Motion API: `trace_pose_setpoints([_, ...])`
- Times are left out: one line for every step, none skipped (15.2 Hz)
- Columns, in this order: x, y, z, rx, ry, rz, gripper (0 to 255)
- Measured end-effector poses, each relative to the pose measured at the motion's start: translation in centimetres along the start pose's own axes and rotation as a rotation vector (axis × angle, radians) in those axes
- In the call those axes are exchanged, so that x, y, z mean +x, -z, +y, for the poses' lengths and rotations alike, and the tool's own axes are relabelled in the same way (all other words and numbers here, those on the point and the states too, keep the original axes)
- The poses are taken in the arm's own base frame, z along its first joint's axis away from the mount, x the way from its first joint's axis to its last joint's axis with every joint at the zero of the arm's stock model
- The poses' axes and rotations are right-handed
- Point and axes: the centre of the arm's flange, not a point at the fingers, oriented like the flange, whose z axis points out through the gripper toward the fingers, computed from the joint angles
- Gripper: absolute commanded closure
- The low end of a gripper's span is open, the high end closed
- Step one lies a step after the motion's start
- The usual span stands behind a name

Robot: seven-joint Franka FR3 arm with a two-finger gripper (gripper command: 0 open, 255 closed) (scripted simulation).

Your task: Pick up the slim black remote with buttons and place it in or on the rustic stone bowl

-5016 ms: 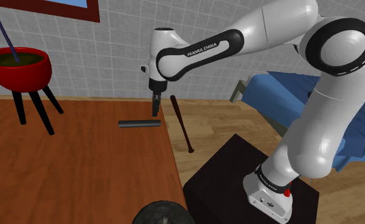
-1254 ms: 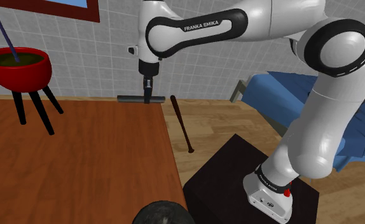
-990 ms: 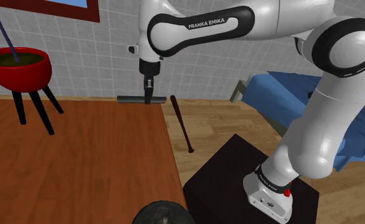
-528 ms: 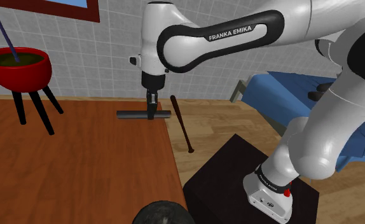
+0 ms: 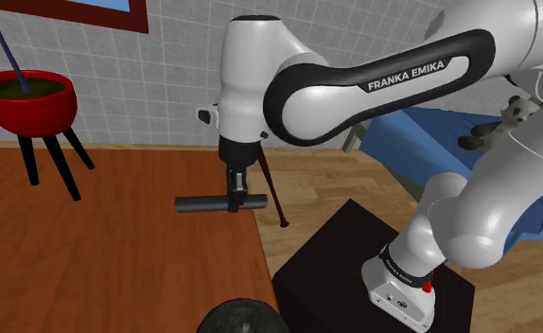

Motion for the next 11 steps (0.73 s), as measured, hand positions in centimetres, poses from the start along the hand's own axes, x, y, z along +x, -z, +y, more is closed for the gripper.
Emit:
trace_pose_setpoints([-0.2, -0.3, -1.2, 0.000, 0.000, 0.000, 255])
trace_pose_setpoints([-0.4, -0.4, -2.5, 0.000, 0.000, 0.000, 255])
trace_pose_setpoints([-0.8, -0.6, -3.6, 0.000, 0.000, 0.000, 255])
trace_pose_setpoints([-0.7, -0.8, -5.1, 0.000, 0.001, 0.000, 255])
trace_pose_setpoints([-0.7, -0.9, -6.4, 0.000, 0.000, 0.000, 255])
trace_pose_setpoints([-1.1, -1.1, -7.9, 0.000, 0.000, 0.000, 255])
trace_pose_setpoints([-1.4, -1.2, -9.1, 0.000, 0.000, 0.000, 255])
trace_pose_setpoints([-1.5, -1.1, -10.4, 0.000, 0.000, 0.000, 255])
trace_pose_setpoints([-1.3, -1.4, -11.5, 0.000, 0.000, 0.000, 255])
trace_pose_setpoints([-1.5, -1.8, -13.0, 0.000, 0.000, 0.000, 255])
trace_pose_setpoints([-1.9, -1.9, -14.1, 0.000, 0.000, 0.000, 255])
